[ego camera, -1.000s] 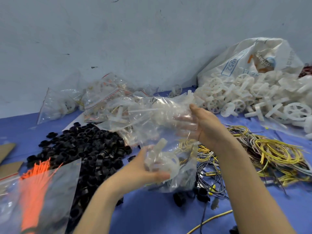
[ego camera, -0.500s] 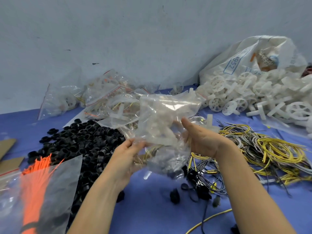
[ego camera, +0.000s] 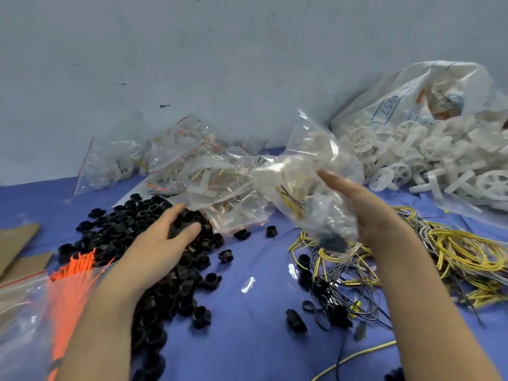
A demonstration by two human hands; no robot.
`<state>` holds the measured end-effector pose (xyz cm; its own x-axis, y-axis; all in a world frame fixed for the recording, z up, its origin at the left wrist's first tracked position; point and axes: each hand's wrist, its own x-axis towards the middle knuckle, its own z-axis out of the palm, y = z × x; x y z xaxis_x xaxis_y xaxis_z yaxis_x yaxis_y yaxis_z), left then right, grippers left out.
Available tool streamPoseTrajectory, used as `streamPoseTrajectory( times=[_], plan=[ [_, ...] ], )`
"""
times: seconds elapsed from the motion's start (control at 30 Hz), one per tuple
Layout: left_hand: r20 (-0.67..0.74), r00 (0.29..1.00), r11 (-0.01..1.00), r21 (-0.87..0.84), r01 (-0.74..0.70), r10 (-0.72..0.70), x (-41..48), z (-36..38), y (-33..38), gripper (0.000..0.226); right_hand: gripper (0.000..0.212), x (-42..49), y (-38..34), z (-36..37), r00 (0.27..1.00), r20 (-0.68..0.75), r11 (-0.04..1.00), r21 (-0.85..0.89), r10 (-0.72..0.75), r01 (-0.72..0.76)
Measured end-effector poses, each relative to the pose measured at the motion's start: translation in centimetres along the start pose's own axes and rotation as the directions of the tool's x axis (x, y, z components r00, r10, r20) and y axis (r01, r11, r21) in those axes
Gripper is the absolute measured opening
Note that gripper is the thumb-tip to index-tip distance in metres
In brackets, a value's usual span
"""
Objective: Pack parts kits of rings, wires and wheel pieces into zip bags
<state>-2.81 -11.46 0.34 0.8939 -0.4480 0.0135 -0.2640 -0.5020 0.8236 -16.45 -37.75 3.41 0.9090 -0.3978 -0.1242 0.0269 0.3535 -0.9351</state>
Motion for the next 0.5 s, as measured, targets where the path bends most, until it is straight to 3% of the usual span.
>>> streamPoseTrajectory(
  times=[0.03,0.1,0.17,0.23,0.33,0.37,0.43,0.5],
  plan=[
    [-0.02,0.998,0.981,0.179,0.07,-0.067,0.5,-0.7,-1.5,0.062,0.019,-0.5,-0.3,-0.9,0.998,-0.058,0.985,-0.169,-0.034,0.023],
    [-0.026,0.977,0.899,0.389,0.203,-0.209,1.1,-1.9,-3.7,0.068,0.014,-1.5,-0.6,-3.0,0.995,-0.086,0.825,-0.565,-0.055,-0.004],
    [-0.001,0.949,0.862,0.418,0.287,-0.315,1.1,-2.4,-4.9,0.079,0.02,-2.4,-0.9,-4.2,0.994,-0.002,0.633,-0.771,0.106,-0.069],
    [0.056,0.937,0.875,0.382,0.299,-0.345,0.9,-2.4,-5.3,0.087,0.024,-3.0,-1.0,-3.9,0.978,0.023,0.523,-0.847,0.207,-0.091],
    [0.136,0.929,0.889,0.368,0.274,-0.343,0.4,-2.1,-5.1,0.085,0.048,-2.2,-1.1,-1.3,0.983,0.055,0.541,-0.839,0.175,-0.05],
    [0.134,0.934,0.894,0.362,0.266,-0.332,0.4,-2.2,-5.0,0.082,0.056,-1.4,-1.5,0.3,0.989,0.064,0.583,-0.812,0.134,-0.027],
    [0.112,0.943,0.892,0.376,0.251,-0.313,0.2,-2.4,-4.7,0.074,0.058,1.0,-2.0,4.0,0.999,0.036,0.782,-0.621,-0.031,0.047],
    [0.07,0.947,0.881,0.393,0.262,-0.313,-0.1,-2.7,-4.6,0.063,0.061,3.2,-2.7,7.5,0.975,-0.058,0.845,-0.512,-0.213,0.154]
  ],
)
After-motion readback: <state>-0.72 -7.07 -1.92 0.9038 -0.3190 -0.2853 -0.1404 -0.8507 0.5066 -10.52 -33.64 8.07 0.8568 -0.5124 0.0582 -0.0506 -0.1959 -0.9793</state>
